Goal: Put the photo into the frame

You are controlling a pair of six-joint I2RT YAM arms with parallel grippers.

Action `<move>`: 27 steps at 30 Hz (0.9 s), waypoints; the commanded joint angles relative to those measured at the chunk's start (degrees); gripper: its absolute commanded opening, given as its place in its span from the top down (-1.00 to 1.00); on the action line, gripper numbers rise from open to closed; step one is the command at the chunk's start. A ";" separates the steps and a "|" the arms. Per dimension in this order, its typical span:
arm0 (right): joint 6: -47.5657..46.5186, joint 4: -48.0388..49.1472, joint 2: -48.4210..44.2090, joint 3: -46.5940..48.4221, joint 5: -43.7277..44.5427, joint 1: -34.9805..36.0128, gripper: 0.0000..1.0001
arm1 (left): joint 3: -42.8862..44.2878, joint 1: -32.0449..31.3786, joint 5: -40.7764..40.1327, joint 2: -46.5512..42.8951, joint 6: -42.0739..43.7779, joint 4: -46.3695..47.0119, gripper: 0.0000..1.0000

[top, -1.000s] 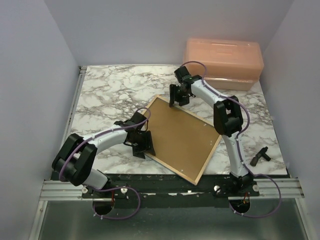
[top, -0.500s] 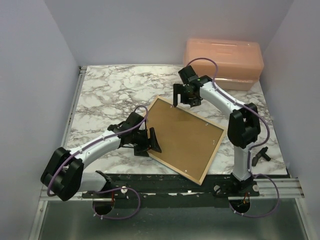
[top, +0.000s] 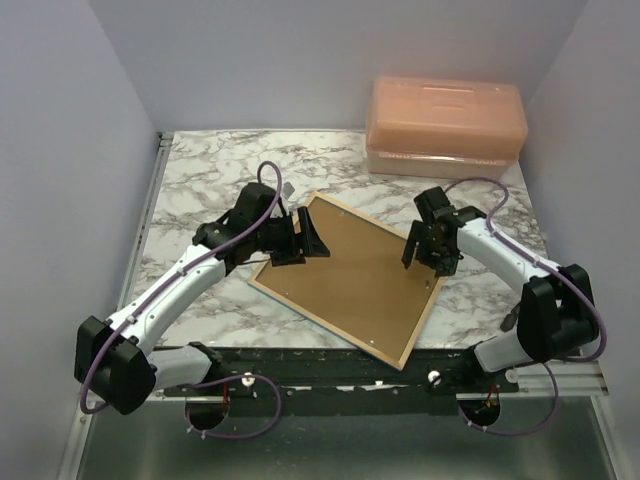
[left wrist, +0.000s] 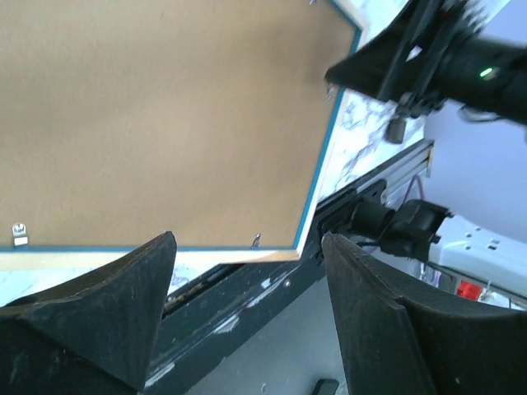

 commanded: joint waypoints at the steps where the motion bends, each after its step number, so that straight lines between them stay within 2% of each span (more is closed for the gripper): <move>1: 7.54 -0.77 -3.00 -5.55 2.46 -1.80 -0.55 | 4.45 2.10 -0.99 0.70 1.37 -0.85 -0.50; 6: 10.14 -0.97 -2.32 -9.63 2.22 -1.94 -0.46 | 5.72 5.24 -0.93 0.17 1.76 -1.77 -0.50; 14: 11.18 5.72 0.56 -16.84 -3.16 -2.57 -0.39 | 4.89 12.01 -0.06 -1.70 4.38 -4.59 -0.49; 18: 10.09 10.01 1.88 -18.26 -4.60 -2.93 -0.21 | 4.88 15.13 0.20 -1.90 6.51 -6.26 -0.49; 19: 9.17 10.73 2.41 -17.65 -4.71 -2.96 -0.04 | 4.84 15.83 0.40 -1.81 7.12 -6.58 -0.49; 21: 6.55 12.20 3.31 -15.70 -4.76 -3.05 0.57 | 4.80 17.49 0.64 -1.40 9.09 -7.42 -0.49; 22: 4.74 12.94 3.97 -14.31 -4.63 -3.01 0.71 | 4.76 18.56 0.84 -1.00 10.39 -7.76 -0.49; 25: -1.72 13.46 7.86 -9.22 -1.52 -2.96 0.97 | 5.15 23.14 2.72 1.71 14.45 -9.07 -0.48; 27: -5.56 12.42 11.45 -5.46 1.20 -3.01 0.99 | 6.94 26.13 1.52 4.45 16.86 -12.26 -0.48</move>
